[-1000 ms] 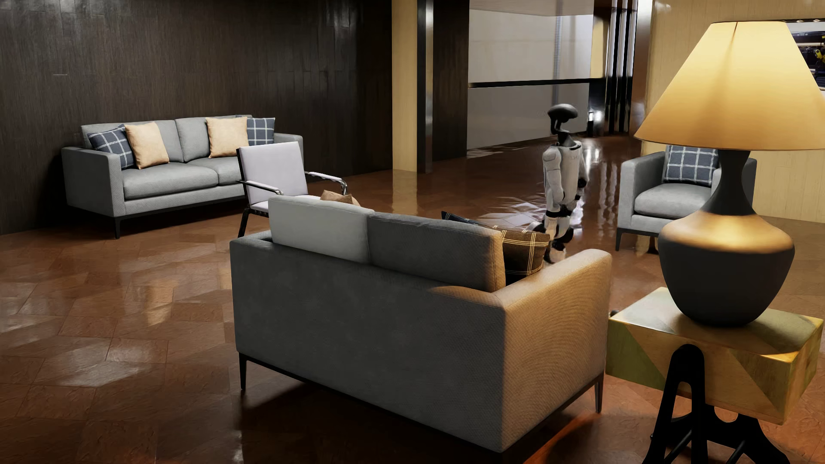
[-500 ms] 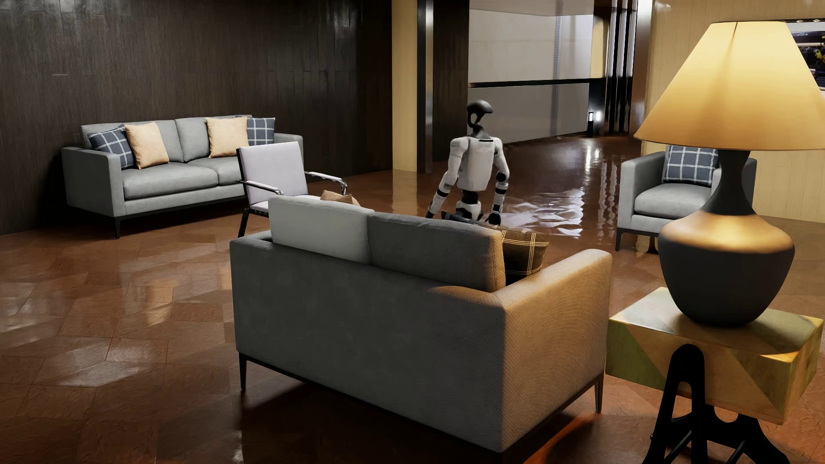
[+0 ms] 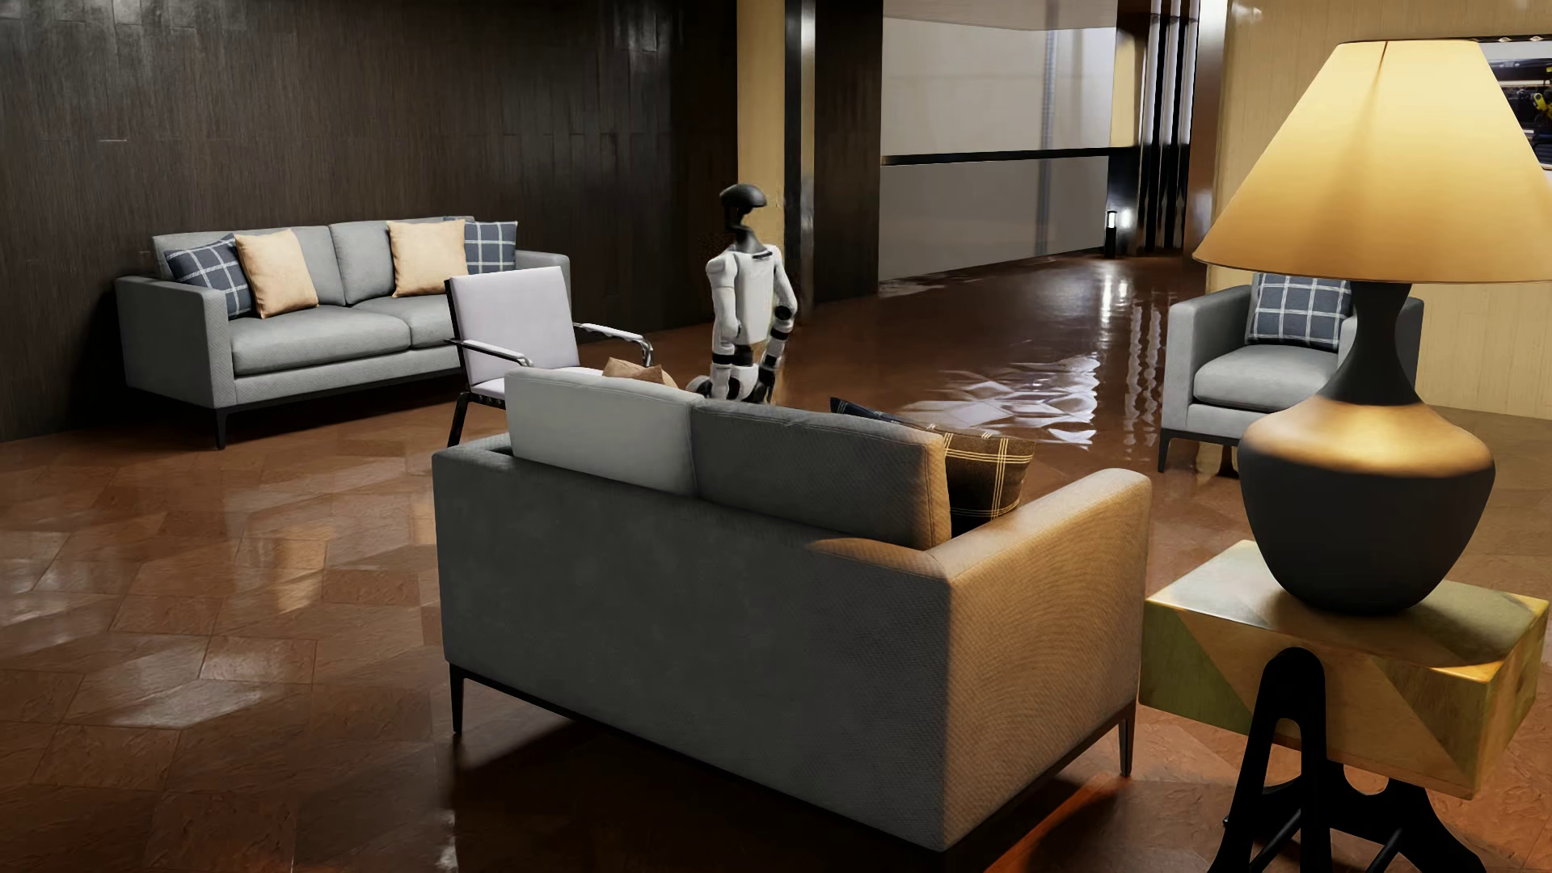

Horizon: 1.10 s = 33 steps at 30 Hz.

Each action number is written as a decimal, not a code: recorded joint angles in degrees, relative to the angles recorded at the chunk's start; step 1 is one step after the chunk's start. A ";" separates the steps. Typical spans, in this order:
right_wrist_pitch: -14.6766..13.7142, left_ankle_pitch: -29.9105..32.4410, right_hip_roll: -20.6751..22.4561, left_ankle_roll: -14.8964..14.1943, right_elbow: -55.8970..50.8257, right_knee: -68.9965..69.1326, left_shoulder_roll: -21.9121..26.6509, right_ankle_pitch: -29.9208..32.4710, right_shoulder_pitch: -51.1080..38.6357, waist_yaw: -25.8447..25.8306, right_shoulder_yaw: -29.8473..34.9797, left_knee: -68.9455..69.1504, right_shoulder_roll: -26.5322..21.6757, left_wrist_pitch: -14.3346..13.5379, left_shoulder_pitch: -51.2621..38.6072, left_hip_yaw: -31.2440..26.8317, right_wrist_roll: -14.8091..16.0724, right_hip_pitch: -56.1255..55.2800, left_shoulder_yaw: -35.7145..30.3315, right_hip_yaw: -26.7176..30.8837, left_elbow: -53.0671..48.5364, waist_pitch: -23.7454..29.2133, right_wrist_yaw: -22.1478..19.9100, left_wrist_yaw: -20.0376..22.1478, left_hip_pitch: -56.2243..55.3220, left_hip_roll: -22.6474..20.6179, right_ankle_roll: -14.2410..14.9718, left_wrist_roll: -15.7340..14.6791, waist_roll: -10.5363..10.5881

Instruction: Walk around the sofa

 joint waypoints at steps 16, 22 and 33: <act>0.00 -4.04 -8.00 0.00 0.12 -40.05 -2.44 -2.10 2.42 -8.74 0.28 14.27 -4.13 0.00 -6.29 0.00 0.00 2.01 1.70 0.00 -10.45 -1.23 0.00 0.00 -2.60 11.06 0.00 0.00 10.55; 0.00 -15.42 -4.39 0.00 -8.09 -44.26 -0.05 -10.90 -2.04 2.26 1.48 -3.53 -4.15 0.00 2.54 0.00 0.00 17.30 -3.37 0.00 -1.21 -1.98 0.00 0.00 -16.61 16.84 0.00 0.00 7.35; 0.00 -21.71 0.26 0.00 -1.81 -5.32 0.84 -7.18 4.17 -11.23 7.42 -5.20 -3.85 0.00 -4.41 0.00 0.00 -16.40 0.26 0.00 -7.91 0.50 0.00 0.00 12.05 1.54 0.00 0.00 2.00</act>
